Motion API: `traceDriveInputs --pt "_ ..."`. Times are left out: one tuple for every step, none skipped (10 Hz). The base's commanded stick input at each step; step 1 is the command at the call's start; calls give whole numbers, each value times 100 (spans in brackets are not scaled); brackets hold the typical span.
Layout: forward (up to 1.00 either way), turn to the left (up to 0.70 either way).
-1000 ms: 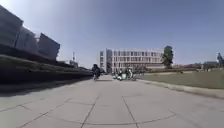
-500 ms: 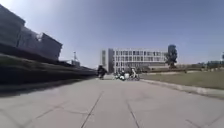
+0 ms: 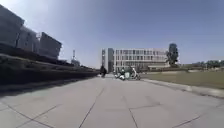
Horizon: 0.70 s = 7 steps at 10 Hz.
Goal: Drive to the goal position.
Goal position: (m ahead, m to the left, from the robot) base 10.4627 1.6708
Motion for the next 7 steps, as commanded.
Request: traceDriveInputs --pt "100 2" --pt "100 2" --pt "100 2" --pt "100 2" --pt "100 2" --pt "100 2" --pt "100 2"
